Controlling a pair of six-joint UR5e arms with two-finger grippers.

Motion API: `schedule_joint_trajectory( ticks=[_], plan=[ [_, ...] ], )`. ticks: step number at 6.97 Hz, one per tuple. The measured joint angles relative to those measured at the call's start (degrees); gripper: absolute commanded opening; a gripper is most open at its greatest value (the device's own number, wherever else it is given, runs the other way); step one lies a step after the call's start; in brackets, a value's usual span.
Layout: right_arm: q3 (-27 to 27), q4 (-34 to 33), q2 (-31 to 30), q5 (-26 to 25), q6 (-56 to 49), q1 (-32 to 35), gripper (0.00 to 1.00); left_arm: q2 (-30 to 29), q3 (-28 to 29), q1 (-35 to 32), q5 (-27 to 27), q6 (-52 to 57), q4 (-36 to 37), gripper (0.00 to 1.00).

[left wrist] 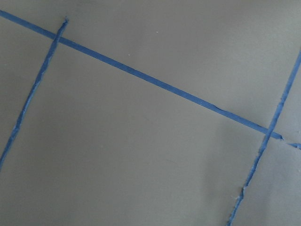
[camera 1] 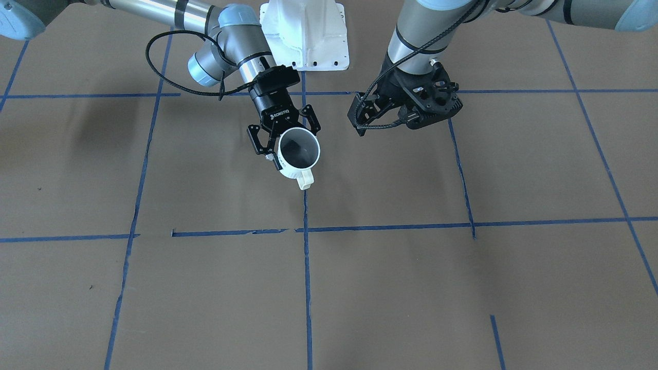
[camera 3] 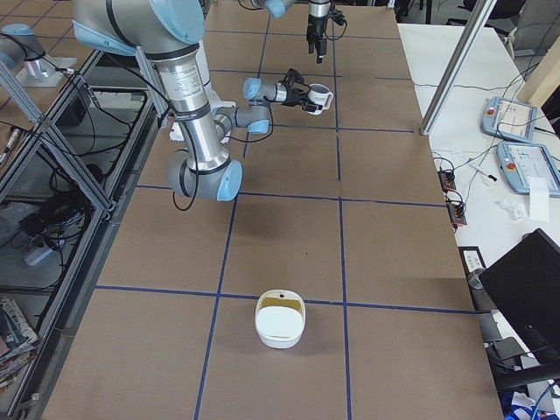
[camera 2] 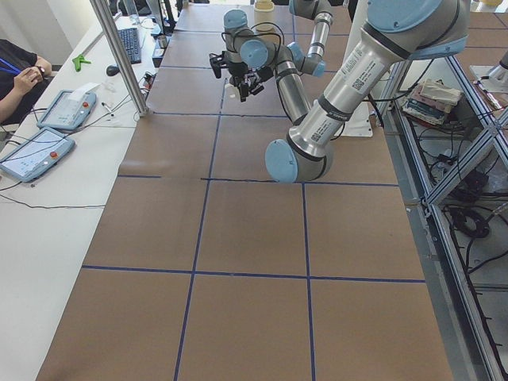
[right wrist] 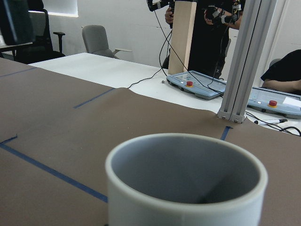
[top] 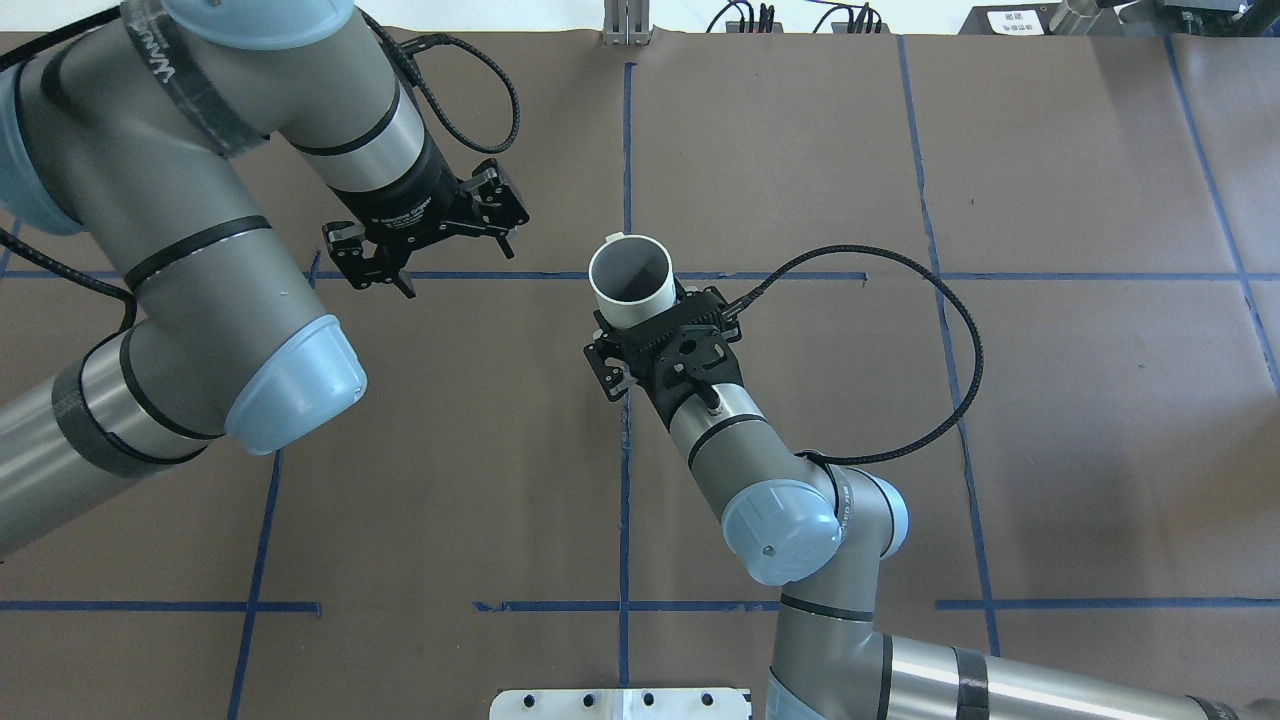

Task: Left arm hands cup to right arm to dump lemon

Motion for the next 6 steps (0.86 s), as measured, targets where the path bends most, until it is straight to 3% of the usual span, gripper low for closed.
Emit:
schedule_joint_trajectory(
  ticks=[6],
  plan=[
    [-0.47,-0.07,1.01,-3.00,-0.46,-2.42,0.59,-5.71,7.97,3.02,-0.15,-0.11,-3.48,1.00]
  ],
)
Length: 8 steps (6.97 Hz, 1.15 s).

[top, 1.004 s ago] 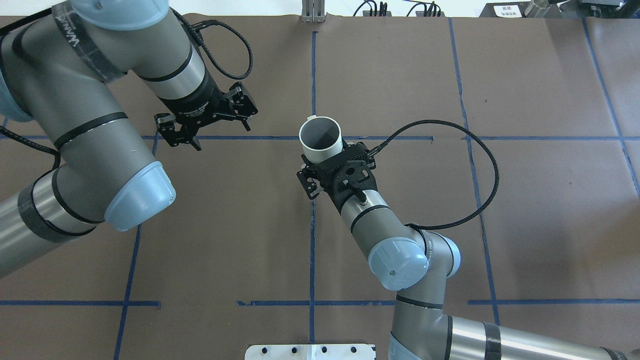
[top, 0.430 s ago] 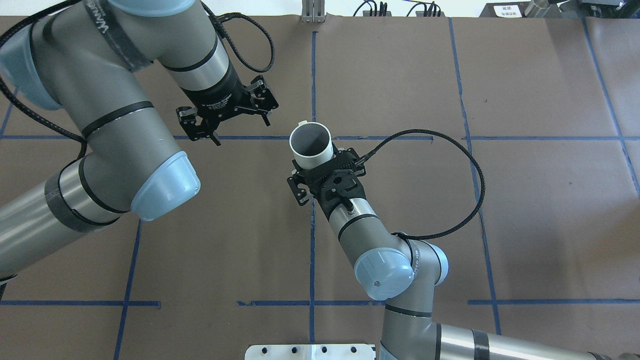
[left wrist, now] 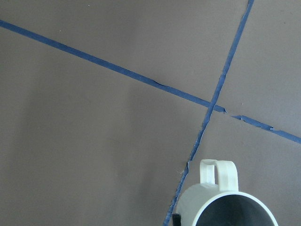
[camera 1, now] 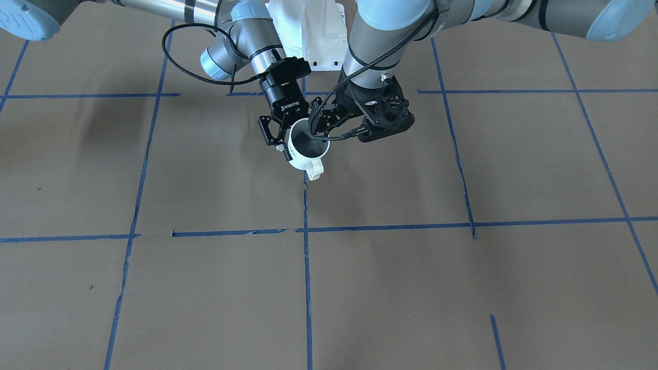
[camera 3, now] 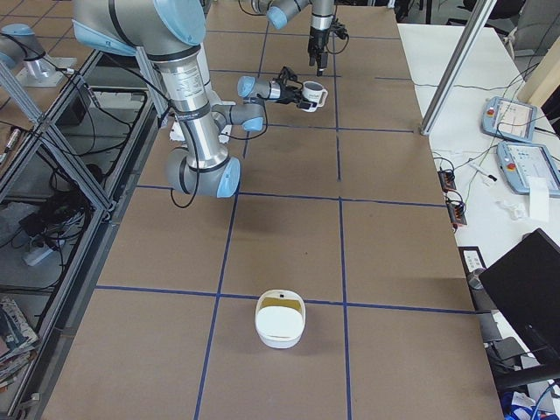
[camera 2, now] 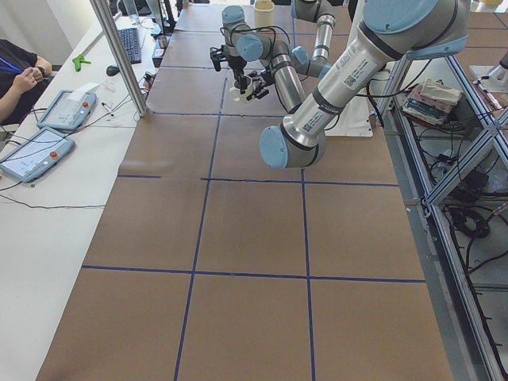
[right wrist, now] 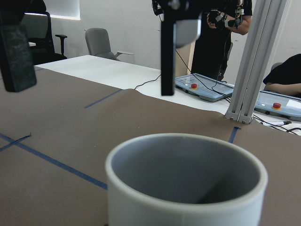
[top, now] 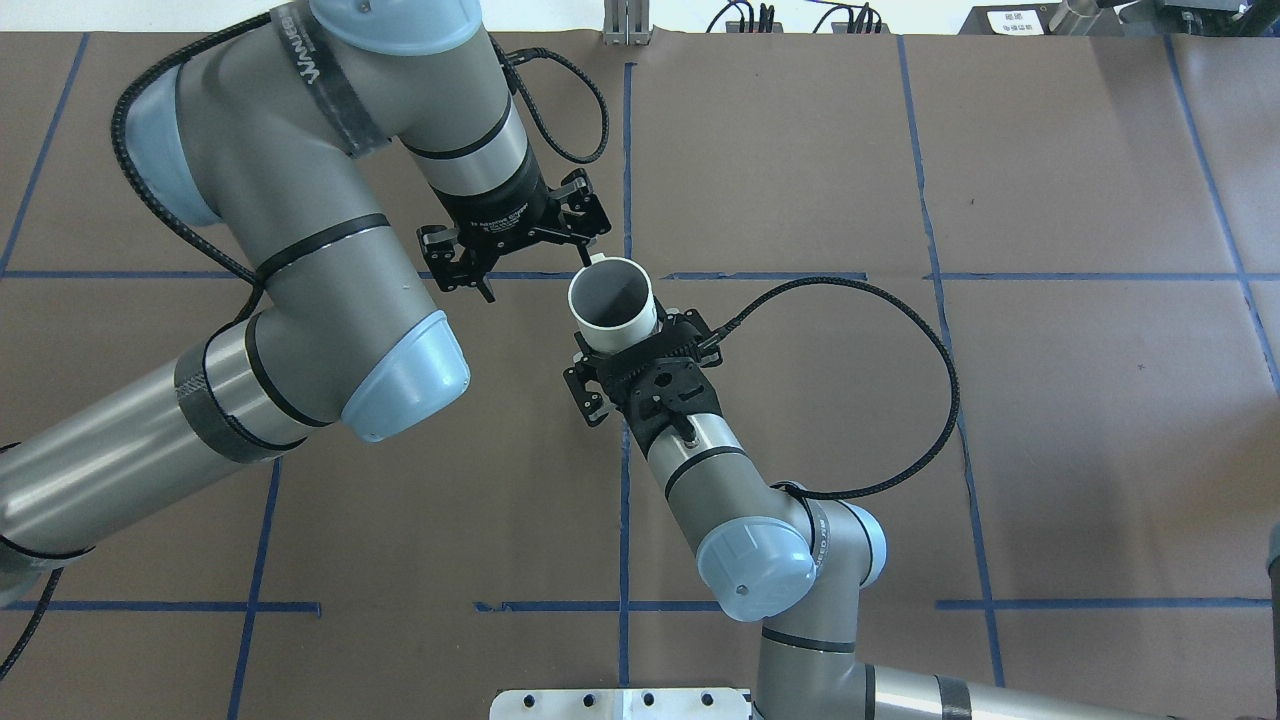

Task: Left arm hands cup to right arm to dump lemon

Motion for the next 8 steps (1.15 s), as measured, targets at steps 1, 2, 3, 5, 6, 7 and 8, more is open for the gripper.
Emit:
schedule_joint_trajectory(
  ticks=[1,2,3,5,6,7,8],
  plan=[
    [0.00,0.00,0.01,-0.01,-0.01,-0.01,0.60,-0.08,0.37,0.43,-0.03,0.01,-0.34,1.00],
    [0.00,0.00,0.01,-0.01,-0.01,-0.01,0.61,-0.11,0.50,0.86,-0.03,0.00,-0.52,1.00],
    [0.01,0.00,0.01,-0.01,-0.01,-0.01,0.61,-0.13,0.53,1.18,0.00,-0.04,-0.69,0.90],
    [0.13,0.06,0.01,-0.01,-0.04,-0.01,0.61,-0.15,0.58,1.53,0.03,-1.15,-1.06,0.66],
    [0.16,0.10,0.01,-0.01,-0.05,-0.01,0.62,-0.09,0.73,1.76,0.03,-2.14,-1.74,0.66],
    [0.20,0.17,0.01,-0.01,-0.04,-0.01,0.62,-0.04,0.94,2.10,0.03,-2.62,-2.42,0.66],
    [0.23,0.25,0.01,-0.01,-0.02,-0.01,0.62,0.00,1.10,2.49,0.03,-2.80,-2.75,0.60]
  ],
)
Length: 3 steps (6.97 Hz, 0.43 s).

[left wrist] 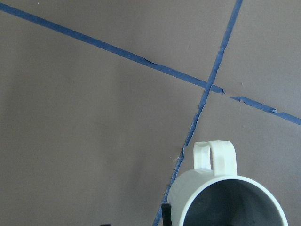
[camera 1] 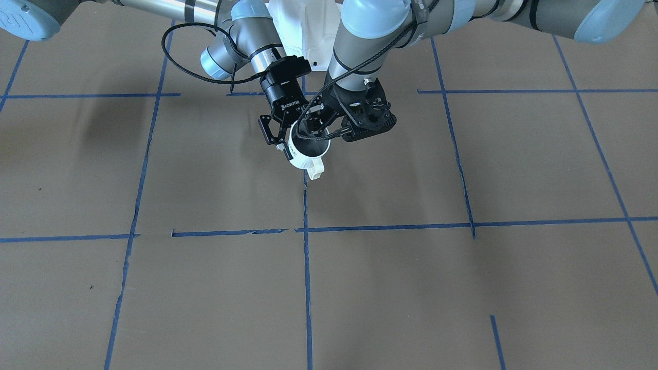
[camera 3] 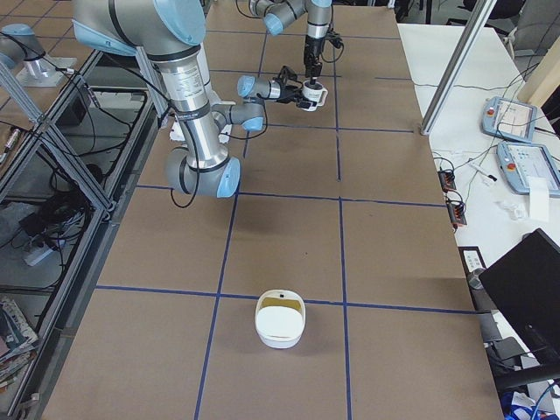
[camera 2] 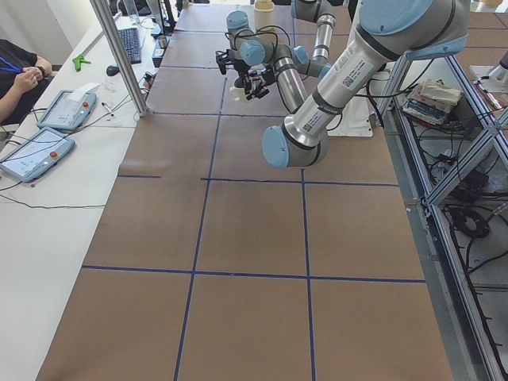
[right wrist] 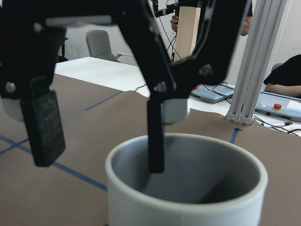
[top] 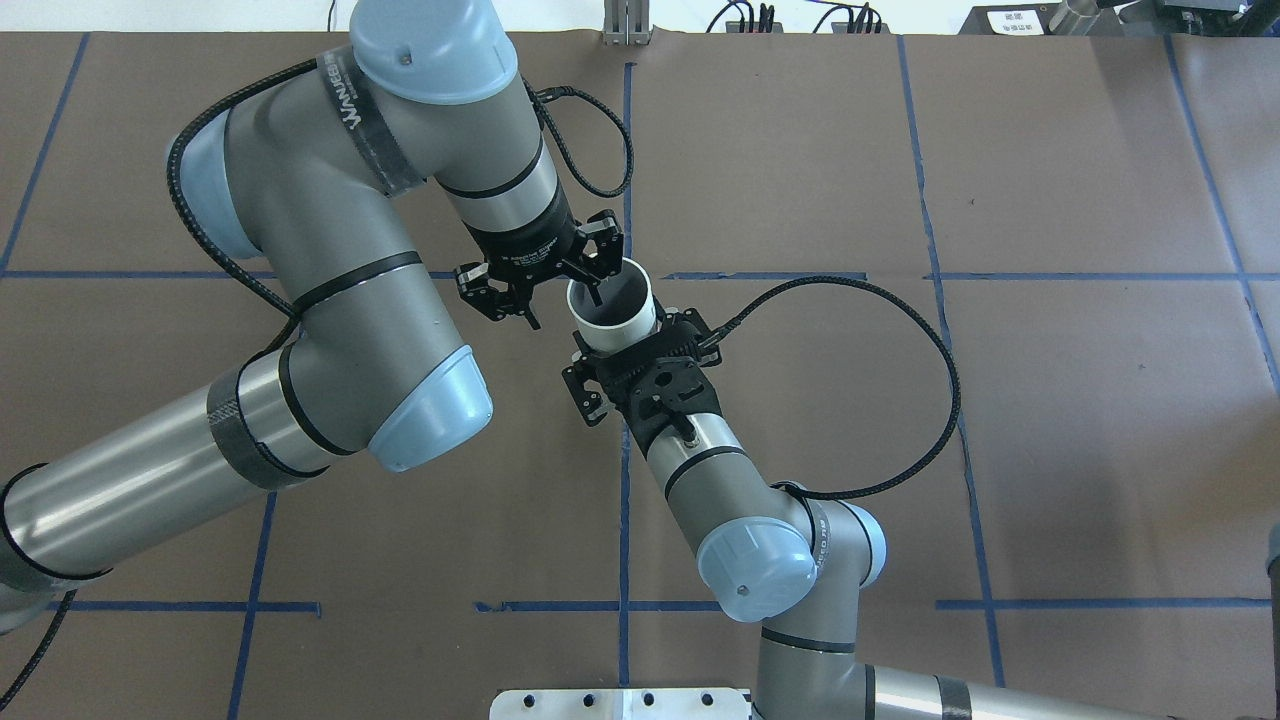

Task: Left arm hands cup to right arm to dump lemon

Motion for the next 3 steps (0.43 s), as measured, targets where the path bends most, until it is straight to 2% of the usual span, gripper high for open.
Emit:
schedule_joint_trajectory(
  ticks=[1,3],
  plan=[
    [0.01,0.06,0.00,0.00,0.00,0.00,0.62,0.01,0.30,0.34,0.00,-0.09,-0.16,0.50],
    [0.02,0.10,0.00,0.05,0.01,0.00,0.62,0.04,0.88,0.52,0.00,-0.39,-0.89,0.48]
  ],
)
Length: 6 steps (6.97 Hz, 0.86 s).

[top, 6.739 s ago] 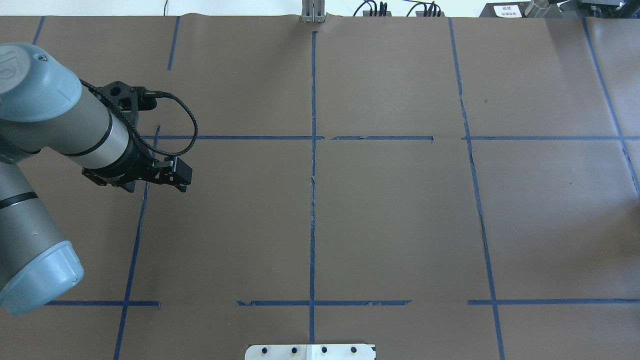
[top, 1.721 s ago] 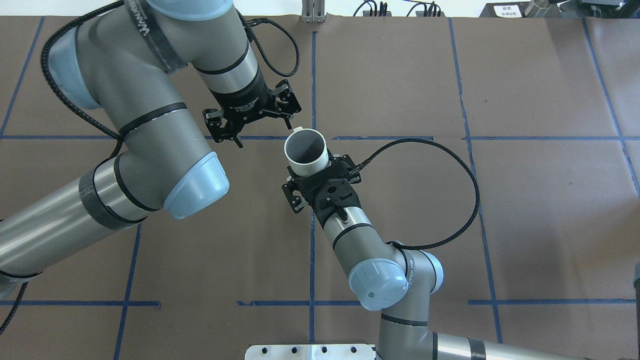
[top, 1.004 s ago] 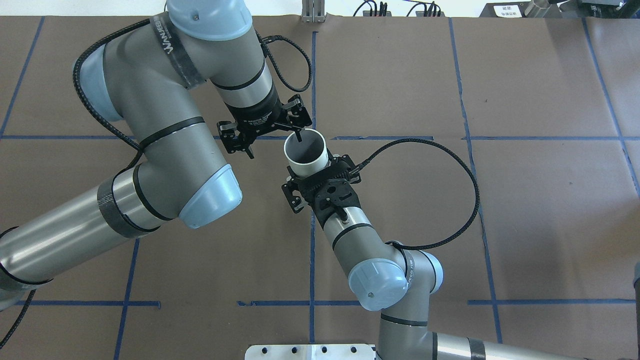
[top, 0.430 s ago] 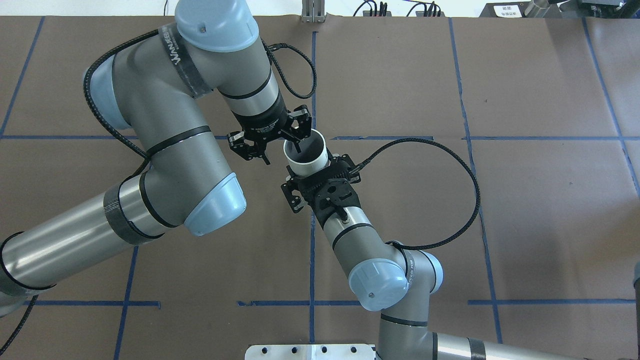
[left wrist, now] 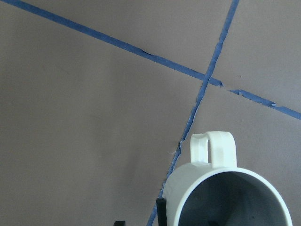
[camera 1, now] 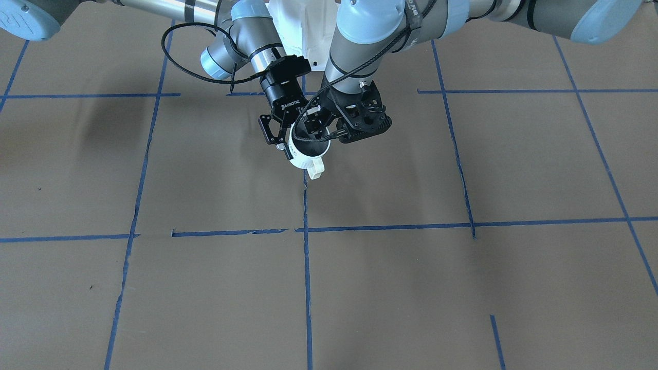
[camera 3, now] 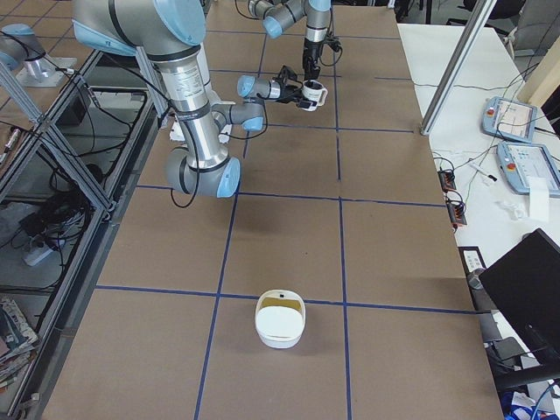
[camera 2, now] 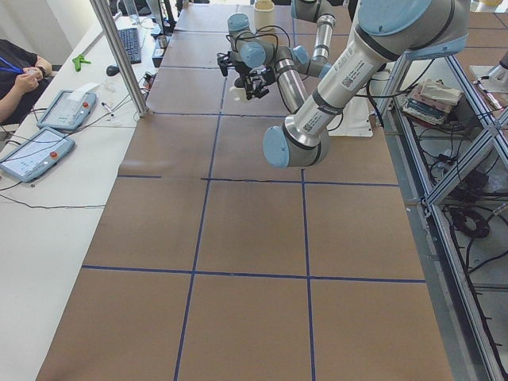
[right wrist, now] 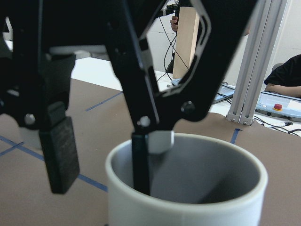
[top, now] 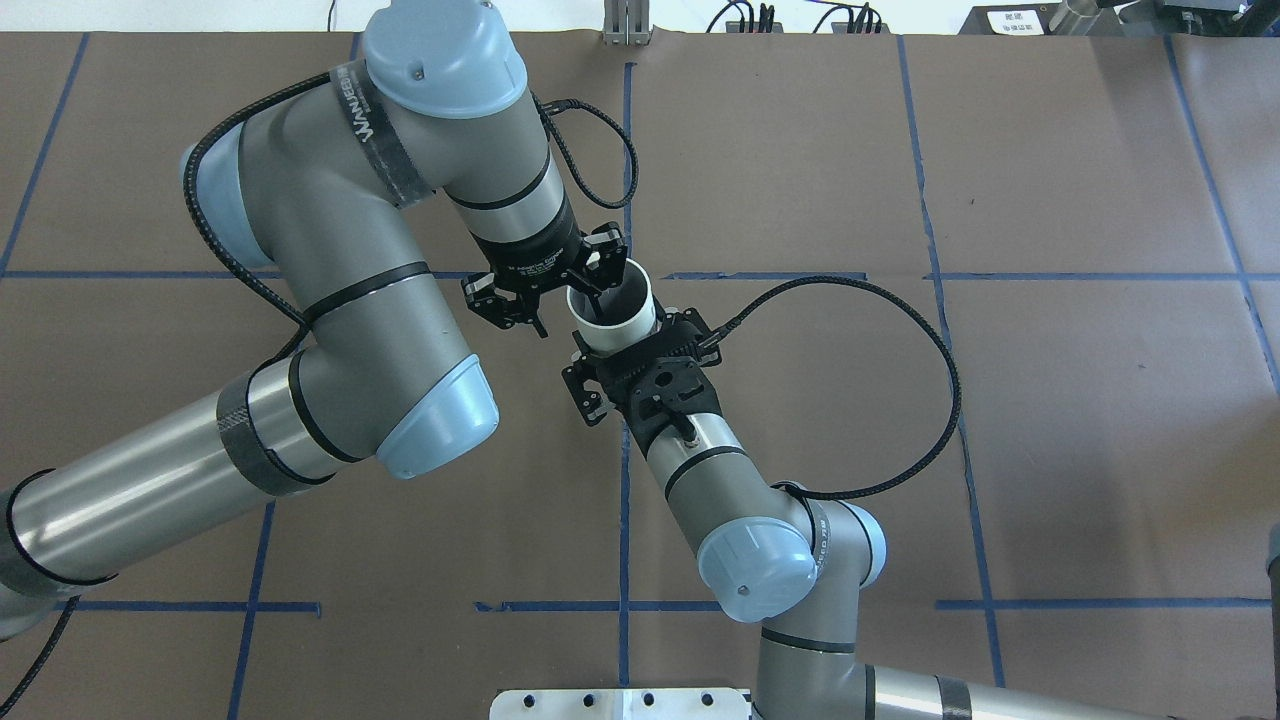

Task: Left arm hands cup to right arm to dump lemon

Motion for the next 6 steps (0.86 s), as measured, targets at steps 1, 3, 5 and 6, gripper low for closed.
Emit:
schedule_joint_trajectory(
  ticks=[1,3,5,6],
  plan=[
    [-0.04,0.00,0.00,0.02,0.00,0.00,0.62,0.04,0.10,0.03,0.00,-0.03,-0.24,0.48],
    [-0.07,0.00,0.00,0.03,0.00,0.00,0.62,0.06,0.15,0.04,0.00,-0.10,-0.38,0.40],
    [-0.08,-0.01,0.00,0.03,0.00,0.00,0.97,0.01,0.16,0.04,0.00,-0.21,-0.45,0.00],
    [-0.11,-0.09,-0.04,0.01,0.00,0.00,0.99,-0.03,0.16,0.07,0.01,-0.24,-0.48,0.00]
  ],
)
